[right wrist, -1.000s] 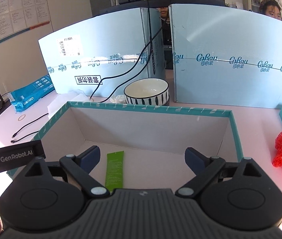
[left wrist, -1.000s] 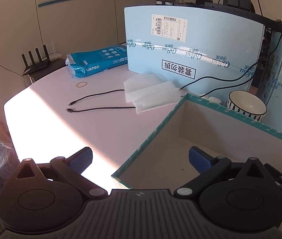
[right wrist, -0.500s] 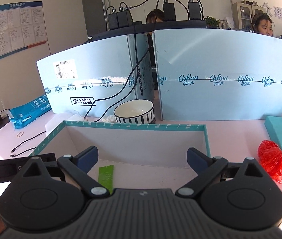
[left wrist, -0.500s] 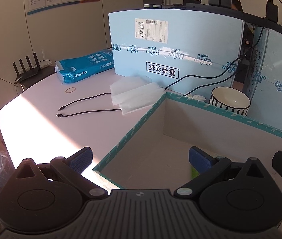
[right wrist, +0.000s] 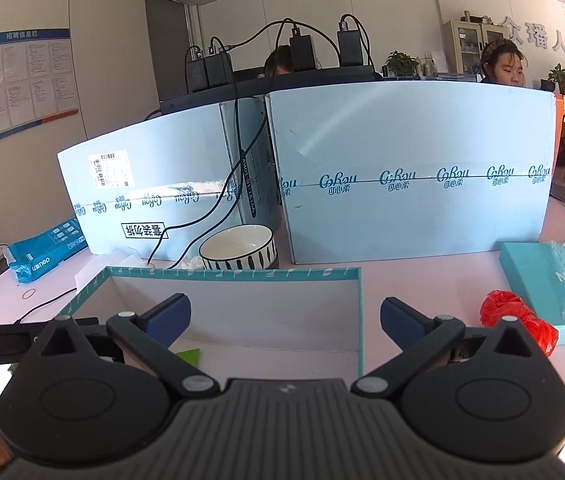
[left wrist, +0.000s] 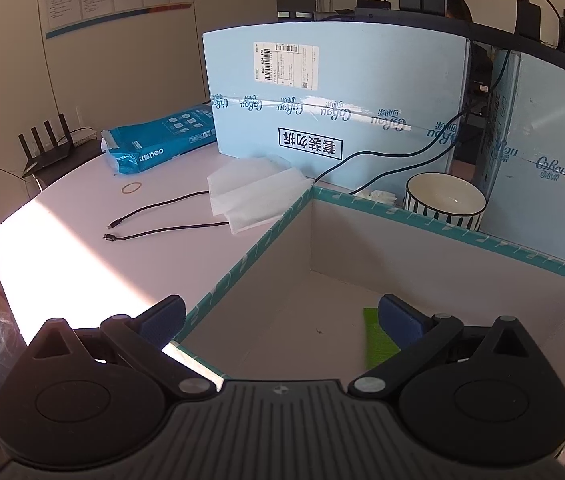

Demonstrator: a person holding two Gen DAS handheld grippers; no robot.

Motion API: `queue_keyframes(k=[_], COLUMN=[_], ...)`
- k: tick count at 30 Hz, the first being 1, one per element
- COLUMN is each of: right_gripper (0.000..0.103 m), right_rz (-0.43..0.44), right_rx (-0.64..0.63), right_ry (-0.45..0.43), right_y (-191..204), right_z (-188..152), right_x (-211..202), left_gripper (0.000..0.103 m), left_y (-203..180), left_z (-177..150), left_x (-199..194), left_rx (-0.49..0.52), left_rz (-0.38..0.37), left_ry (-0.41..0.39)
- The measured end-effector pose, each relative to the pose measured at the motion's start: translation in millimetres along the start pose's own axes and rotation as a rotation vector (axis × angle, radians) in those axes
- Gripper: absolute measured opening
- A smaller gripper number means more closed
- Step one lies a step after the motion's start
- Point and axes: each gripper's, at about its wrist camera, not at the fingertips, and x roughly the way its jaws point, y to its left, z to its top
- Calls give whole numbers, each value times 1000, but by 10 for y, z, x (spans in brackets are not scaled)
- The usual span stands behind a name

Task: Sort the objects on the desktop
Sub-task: 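Withdraw the right gripper up from the box toward the red bag, then move the open right gripper toward the red plastic bag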

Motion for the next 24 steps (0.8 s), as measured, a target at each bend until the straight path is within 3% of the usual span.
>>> queue_keyframes(k=[24], right_gripper=[103], right_rz=[-124], right_rx=[102], right_ry=[-19], right_y=[-487], right_z=[-61], right_x=[-87], left_gripper=[103], left_y=[-19], left_z=[-31], left_x=[43], left_rx=[17], left_rz=[-2], left_ry=[11])
